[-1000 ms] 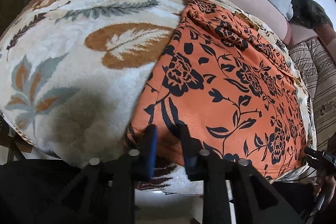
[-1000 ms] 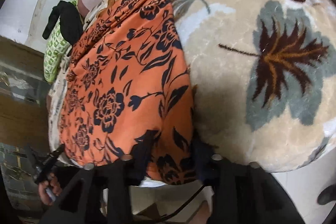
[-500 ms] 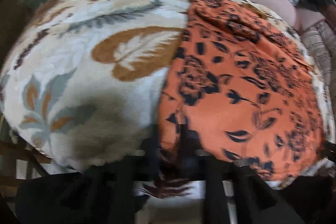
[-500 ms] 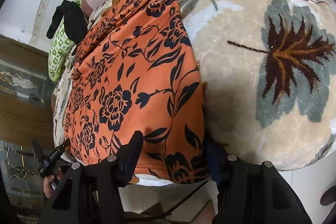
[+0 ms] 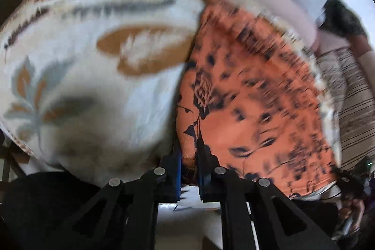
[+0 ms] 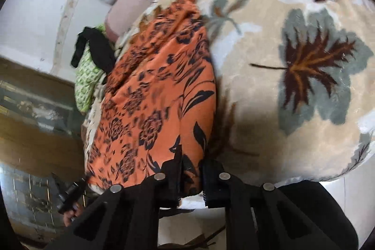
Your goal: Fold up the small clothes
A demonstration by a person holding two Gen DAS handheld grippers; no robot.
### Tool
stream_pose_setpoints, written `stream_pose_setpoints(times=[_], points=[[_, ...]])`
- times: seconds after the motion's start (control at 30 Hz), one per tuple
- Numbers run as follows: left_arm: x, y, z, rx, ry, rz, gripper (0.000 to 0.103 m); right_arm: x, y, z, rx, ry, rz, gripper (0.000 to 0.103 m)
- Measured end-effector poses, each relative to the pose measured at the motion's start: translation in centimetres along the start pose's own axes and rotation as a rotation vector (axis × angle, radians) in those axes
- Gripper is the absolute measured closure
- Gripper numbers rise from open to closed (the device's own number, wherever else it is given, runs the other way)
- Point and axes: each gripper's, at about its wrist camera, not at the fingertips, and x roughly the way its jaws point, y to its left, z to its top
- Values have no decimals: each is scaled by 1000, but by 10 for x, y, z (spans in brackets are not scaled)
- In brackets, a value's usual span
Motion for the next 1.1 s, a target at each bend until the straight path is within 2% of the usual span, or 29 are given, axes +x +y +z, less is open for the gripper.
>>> stream_pose_setpoints(times=[0.07, 0.13, 0.17, 0.2, 0.23, 0.3, 0.33, 0.37, 0.4, 0.53, 0.6, 0.67, 0.7, 0.8, 0.9, 0.93, 1.0, 1.03, 1.1], points=[[5, 2, -1, -5, 5, 12, 89, 7, -1, 0, 2, 17, -26, 82], [0, 2, 4, -15, -3, 9, 84, 11, 0, 0, -8, 25, -46, 59], [-2, 1, 6, -11, -16, 20, 80, 13, 0, -1, -4, 30, -49, 38], [-3, -1, 7, -1, -25, 29, 65, 15, 0, 0, -5, 33, -47, 37], [-1, -2, 8, 9, -24, 38, 57, 18, 1, 1, -7, 40, -47, 37], [9, 2, 7, 12, 7, 44, 58, 25, 1, 2, -4, 51, -61, 37], [13, -1, 7, 30, 11, 65, 84, 30, 2, 1, -4, 62, -70, 38], [13, -5, 7, 55, 5, 85, 93, 34, 2, 1, -7, 78, -76, 54], [12, -6, 8, 59, 5, 57, 94, 39, 2, 0, -7, 100, -74, 92], [-15, -6, 4, 70, -64, 27, 94, 28, 11, -8, -29, 73, -36, 91], [-4, 1, 6, 57, -12, 33, 94, 20, 9, -9, -19, 55, -16, 91], [12, 6, 8, 38, 43, 42, 94, 25, 2, -6, -2, 73, -24, 91], [11, 4, 11, 43, 45, 39, 94, 29, -2, -3, 14, 89, -21, 91], [-15, -10, 27, 51, -12, -61, 94, 17, 11, 6, 6, 61, 53, 91], [-44, -24, 58, 70, -92, -175, 94, -1, 28, 32, 9, 11, 152, 91], [-51, -30, 79, 76, -121, -203, 94, -5, 34, 43, 7, -4, 172, 91], [-55, -40, 116, 59, -149, -260, 94, -12, 50, 79, -5, -37, 219, 91], [-56, -46, 145, 46, -175, -283, 94, -13, 59, 98, -14, -51, 234, 91], [-52, -53, 187, 32, -210, -297, 94, -13, 81, 148, -37, -98, 259, 91]])
